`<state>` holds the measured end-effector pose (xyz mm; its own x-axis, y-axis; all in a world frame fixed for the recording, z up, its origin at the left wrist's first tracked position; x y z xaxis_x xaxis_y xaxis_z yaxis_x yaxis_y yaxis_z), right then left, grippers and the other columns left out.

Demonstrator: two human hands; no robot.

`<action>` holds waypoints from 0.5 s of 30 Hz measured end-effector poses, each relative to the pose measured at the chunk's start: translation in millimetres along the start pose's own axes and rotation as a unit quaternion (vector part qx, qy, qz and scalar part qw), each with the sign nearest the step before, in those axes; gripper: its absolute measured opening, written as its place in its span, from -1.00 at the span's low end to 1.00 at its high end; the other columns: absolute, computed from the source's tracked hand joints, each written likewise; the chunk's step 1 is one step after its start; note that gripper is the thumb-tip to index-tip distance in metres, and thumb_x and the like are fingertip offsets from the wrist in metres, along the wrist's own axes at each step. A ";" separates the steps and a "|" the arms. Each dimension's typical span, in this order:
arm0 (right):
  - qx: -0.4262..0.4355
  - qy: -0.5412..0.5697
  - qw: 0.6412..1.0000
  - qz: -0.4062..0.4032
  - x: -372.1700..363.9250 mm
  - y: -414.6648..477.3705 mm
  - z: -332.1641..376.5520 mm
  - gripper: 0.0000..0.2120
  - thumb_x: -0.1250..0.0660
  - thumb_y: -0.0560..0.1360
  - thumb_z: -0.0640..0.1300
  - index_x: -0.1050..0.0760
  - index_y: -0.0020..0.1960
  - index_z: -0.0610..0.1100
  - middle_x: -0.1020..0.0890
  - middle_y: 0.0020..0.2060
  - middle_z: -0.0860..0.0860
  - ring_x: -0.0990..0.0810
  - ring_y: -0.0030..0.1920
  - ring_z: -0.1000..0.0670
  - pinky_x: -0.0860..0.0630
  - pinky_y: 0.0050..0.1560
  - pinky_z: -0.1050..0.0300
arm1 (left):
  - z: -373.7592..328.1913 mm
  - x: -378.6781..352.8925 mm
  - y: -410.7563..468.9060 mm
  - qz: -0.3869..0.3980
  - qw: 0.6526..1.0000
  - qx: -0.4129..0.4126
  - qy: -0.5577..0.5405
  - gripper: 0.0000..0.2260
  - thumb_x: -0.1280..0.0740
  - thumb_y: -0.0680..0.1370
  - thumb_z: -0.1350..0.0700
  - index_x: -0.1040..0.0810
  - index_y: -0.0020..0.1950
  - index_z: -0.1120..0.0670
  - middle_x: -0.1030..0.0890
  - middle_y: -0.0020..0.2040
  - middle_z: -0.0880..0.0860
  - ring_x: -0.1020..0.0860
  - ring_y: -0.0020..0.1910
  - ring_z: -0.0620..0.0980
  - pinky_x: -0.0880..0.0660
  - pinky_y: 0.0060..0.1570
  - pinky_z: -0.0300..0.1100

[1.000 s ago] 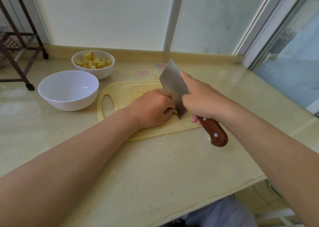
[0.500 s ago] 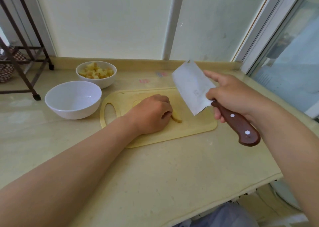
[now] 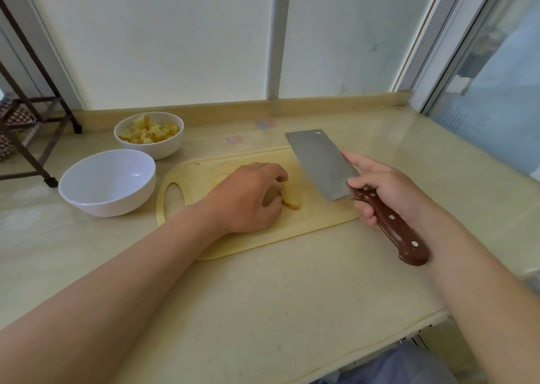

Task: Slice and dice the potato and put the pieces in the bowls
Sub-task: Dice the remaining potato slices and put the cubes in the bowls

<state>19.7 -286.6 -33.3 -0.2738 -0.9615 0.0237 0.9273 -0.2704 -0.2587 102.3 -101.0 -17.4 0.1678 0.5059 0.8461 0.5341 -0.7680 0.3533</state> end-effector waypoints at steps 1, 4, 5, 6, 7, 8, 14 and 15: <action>-0.003 0.037 0.999 0.021 -3.0 1.3 0.7 -0.47 -0.12 0.63 -0.34 -0.47 0.46 0.11 -0.50 -0.27 -0.13 -0.39 -0.62 0.06 -0.30 -0.63 0.28 | 2.9 8.3 1.0 -0.047 0.997 0.039 -0.035 -0.73 -0.31 0.49 0.19 -0.52 0.19 0.10 -0.60 0.11 0.01 -0.54 0.10 -0.01 -0.46 0.13 -0.15; -0.007 0.134 0.987 0.084 -20.4 2.6 5.9 -0.49 -0.04 0.63 -0.32 -0.45 0.45 0.08 -0.61 -0.30 -0.08 -0.32 -0.65 0.12 -0.24 -0.67 0.33 | 21.8 18.7 -0.8 -0.184 0.872 0.247 -0.380 -0.78 -0.19 0.50 0.31 -0.52 0.08 0.15 -0.63 0.05 0.09 -0.61 0.07 0.05 -0.57 0.08 -0.09; -0.006 0.155 0.983 0.100 -28.0 2.4 7.7 -0.50 -0.03 0.63 -0.32 -0.46 0.42 0.08 -0.62 -0.31 -0.08 -0.30 -0.66 0.13 -0.23 -0.67 0.35 | 23.1 6.4 1.0 -0.173 0.767 0.302 -0.539 -0.79 -0.17 0.54 0.28 -0.50 0.13 0.19 -0.62 0.10 0.17 -0.61 0.10 0.14 -0.59 0.09 -0.01; -0.003 0.166 0.980 0.113 -36.2 2.0 9.4 -0.50 -0.03 0.63 -0.32 -0.46 0.41 0.08 -0.61 -0.32 -0.08 -0.30 -0.67 0.13 -0.22 -0.67 0.35 | 17.0 -7.0 3.8 -0.134 0.653 0.330 -0.668 -0.76 -0.16 0.58 0.20 -0.45 0.21 0.23 -0.59 0.17 0.25 -0.60 0.13 0.23 -0.57 0.12 0.07; 0.001 0.167 0.978 0.123 -43.3 2.2 10.1 -0.50 -0.03 0.64 -0.33 -0.45 0.43 0.08 -0.58 -0.32 -0.08 -0.31 -0.67 0.12 -0.23 -0.67 0.34 | 7.2 -16.1 5.6 -0.085 0.560 0.335 -0.753 -0.67 -0.12 0.62 0.10 -0.40 0.29 0.27 -0.55 0.23 0.31 -0.59 0.16 0.29 -0.54 0.15 0.14; 0.005 0.159 0.979 0.130 -49.5 2.7 10.2 -0.48 -0.04 0.64 -0.34 -0.43 0.45 0.08 -0.53 -0.31 -0.10 -0.32 -0.66 0.11 -0.25 -0.66 0.33 | -2.0 -19.5 5.9 -0.042 0.503 0.325 -0.800 -0.59 -0.07 0.64 0.02 -0.36 0.34 0.30 -0.52 0.26 0.34 -0.57 0.18 0.33 -0.51 0.19 0.19; 0.026 0.081 0.992 0.088 -45.7 7.7 6.8 -0.47 -0.10 0.62 -0.36 -0.50 0.37 0.16 -0.41 -0.32 -0.11 -0.38 -0.61 0.03 -0.29 -0.61 0.26 | -7.1 -15.4 5.9 -0.007 0.472 0.295 -0.831 -0.49 -0.01 0.66 -0.04 -0.34 0.40 0.34 -0.52 0.28 0.32 -0.57 0.19 0.32 -0.53 0.16 0.17; 0.026 0.082 0.993 0.081 -42.0 7.8 6.7 -0.47 -0.10 0.62 -0.36 -0.50 0.38 0.15 -0.43 -0.35 -0.10 -0.38 -0.61 0.03 -0.30 -0.61 0.26 | -4.4 -15.6 6.2 -0.015 0.475 0.298 -0.828 -0.51 -0.03 0.66 -0.02 -0.33 0.40 0.34 -0.53 0.27 0.28 -0.58 0.16 0.31 -0.56 0.11 0.15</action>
<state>40.2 -248.7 -29.9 -0.1540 -0.9729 -0.1725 0.9732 -0.1192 -0.1966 99.4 -115.3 -26.7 0.3104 0.5073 -0.8040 0.6130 -0.7532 -0.2386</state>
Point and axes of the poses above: each hand's wrist, its own y-axis towards the middle knuckle, its own x-axis out of the back of the hand, z = x × y, the point moved 8 cm from there along y, towards the middle knuckle
